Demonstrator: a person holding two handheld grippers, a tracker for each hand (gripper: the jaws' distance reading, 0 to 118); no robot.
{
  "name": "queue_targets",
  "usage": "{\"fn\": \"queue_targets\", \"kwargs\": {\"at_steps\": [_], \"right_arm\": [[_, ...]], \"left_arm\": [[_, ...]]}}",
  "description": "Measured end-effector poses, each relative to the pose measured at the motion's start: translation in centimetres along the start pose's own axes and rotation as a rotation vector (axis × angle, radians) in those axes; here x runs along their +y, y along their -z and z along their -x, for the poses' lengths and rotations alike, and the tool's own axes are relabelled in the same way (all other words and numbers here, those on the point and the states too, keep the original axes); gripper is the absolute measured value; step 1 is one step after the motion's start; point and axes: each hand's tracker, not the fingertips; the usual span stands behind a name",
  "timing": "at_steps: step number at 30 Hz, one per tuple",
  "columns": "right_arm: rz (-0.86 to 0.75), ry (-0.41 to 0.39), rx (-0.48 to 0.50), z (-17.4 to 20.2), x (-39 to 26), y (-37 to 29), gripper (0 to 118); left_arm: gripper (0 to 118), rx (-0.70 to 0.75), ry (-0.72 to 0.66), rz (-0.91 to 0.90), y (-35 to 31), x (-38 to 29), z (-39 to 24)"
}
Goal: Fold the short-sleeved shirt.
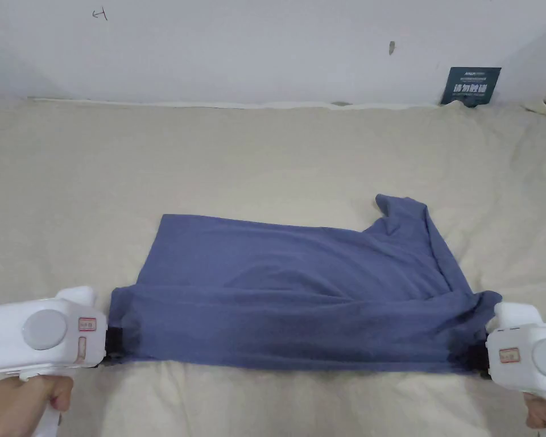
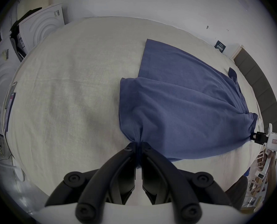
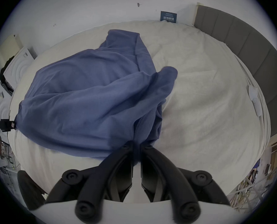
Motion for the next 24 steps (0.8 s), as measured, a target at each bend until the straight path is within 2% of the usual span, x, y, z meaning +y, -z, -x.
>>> {"fn": "queue_targets", "kwargs": {"at_steps": [4,9,24], "right_arm": [[0.002,0.017,0.017,-0.5,0.1,-1.2,11],[-0.013,-0.005,0.023,-0.3,-0.8,-3.0,11],[0.043,0.017,0.067,-1.9,-9.0,-5.5,11]], "left_arm": [[5,0.005,-0.006,-0.002,-0.6,0.1,0.1],[5,0.009,0.001,-0.010,-2.0,-0.9,0.2],[5,-0.009,-0.011,0.009,-6.3,-10.3,1.5]]}}
